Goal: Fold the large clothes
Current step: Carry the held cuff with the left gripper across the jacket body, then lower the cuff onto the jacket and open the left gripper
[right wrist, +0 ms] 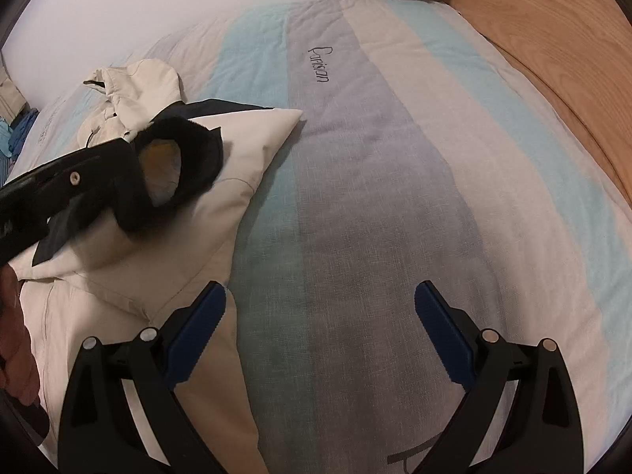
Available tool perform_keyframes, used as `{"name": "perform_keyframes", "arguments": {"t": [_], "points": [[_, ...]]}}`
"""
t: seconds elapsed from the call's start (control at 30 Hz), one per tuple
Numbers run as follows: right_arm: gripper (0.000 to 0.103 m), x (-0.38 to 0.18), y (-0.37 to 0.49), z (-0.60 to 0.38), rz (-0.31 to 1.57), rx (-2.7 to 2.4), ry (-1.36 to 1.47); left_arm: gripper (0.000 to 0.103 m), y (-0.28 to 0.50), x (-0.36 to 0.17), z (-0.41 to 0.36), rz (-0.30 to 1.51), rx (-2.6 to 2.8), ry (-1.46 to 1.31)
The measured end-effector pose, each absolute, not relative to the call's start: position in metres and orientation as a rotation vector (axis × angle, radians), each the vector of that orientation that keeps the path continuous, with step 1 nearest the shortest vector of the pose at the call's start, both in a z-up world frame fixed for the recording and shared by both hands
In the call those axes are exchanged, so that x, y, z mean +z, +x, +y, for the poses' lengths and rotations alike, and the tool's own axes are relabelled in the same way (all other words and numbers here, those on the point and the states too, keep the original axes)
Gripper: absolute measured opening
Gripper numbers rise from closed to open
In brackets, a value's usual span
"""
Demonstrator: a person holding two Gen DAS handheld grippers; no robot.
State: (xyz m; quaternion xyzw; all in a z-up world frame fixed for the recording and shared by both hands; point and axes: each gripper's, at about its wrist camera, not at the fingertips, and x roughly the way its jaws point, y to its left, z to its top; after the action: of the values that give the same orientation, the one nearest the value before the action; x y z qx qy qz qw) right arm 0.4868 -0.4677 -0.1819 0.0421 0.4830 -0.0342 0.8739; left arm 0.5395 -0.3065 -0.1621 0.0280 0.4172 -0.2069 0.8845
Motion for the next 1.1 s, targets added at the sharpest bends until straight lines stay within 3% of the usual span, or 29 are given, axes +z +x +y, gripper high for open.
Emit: {"name": "perform_keyframes", "arguments": {"t": [0.53,0.83,0.93,0.97,1.0,1.1], "points": [[0.093,-0.184,0.458,-0.483,1.017,-0.094,0.089,0.065,0.552,-0.204,-0.332,1.014,-0.453,-0.059],[0.093,-0.184,0.452,-0.499,1.018,-0.112,0.084,0.069,0.562,-0.232,-0.347,1.117,-0.429,0.023],[0.093,-0.175,0.458,-0.503,0.999,-0.124,0.084,0.075,0.562,-0.223,-0.343,1.105,-0.438,0.027],[0.093,-0.170,0.461,-0.502,0.989,-0.126,0.081,0.087,0.562,-0.219,-0.342,1.103,-0.435,0.029],[0.093,-0.167,0.463,-0.502,0.983,-0.126,0.078,0.091,0.561,-0.216,-0.339,1.098,-0.439,0.022],[0.093,-0.157,0.470,-0.494,0.962,-0.118,0.062,0.091,0.555,-0.202,-0.328,1.078,-0.461,0.013]]}}
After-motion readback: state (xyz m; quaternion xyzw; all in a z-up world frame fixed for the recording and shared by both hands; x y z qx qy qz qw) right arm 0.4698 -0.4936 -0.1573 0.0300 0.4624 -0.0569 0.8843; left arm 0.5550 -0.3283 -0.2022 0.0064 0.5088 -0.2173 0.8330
